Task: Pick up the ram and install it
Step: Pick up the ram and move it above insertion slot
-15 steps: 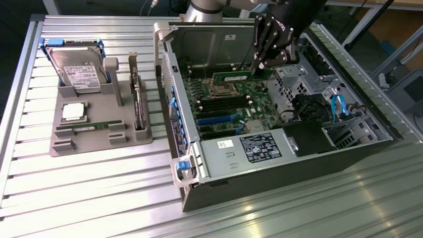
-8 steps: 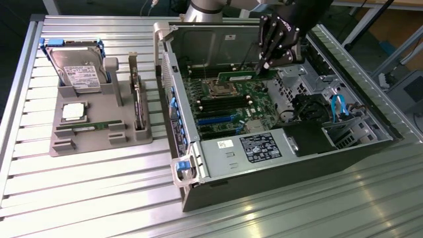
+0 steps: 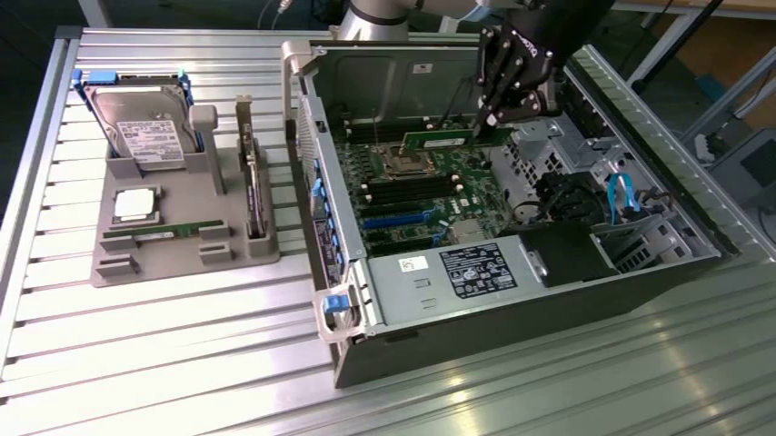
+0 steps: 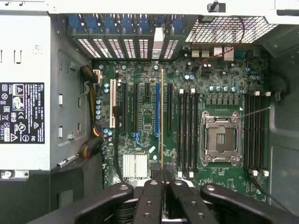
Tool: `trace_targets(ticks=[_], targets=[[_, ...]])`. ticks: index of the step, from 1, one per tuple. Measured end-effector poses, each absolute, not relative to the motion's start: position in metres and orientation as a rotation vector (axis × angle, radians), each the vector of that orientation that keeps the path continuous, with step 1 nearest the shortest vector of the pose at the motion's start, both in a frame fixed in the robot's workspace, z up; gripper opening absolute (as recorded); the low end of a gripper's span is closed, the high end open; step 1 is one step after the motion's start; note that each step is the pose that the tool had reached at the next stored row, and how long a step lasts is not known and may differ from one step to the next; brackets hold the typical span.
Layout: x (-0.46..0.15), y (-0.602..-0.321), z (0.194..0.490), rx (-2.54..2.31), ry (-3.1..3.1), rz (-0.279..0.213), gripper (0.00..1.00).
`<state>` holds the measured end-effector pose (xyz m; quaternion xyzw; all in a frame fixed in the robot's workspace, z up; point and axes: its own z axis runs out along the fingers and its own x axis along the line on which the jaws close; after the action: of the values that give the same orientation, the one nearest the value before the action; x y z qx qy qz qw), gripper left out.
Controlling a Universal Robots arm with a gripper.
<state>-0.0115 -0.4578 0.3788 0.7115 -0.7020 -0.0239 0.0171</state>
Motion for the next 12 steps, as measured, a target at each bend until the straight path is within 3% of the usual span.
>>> trace_targets(ticks=[12], targets=[[-0.012, -0.444, 0.377, 2.211, -2.182, -0.074, 0.12]])
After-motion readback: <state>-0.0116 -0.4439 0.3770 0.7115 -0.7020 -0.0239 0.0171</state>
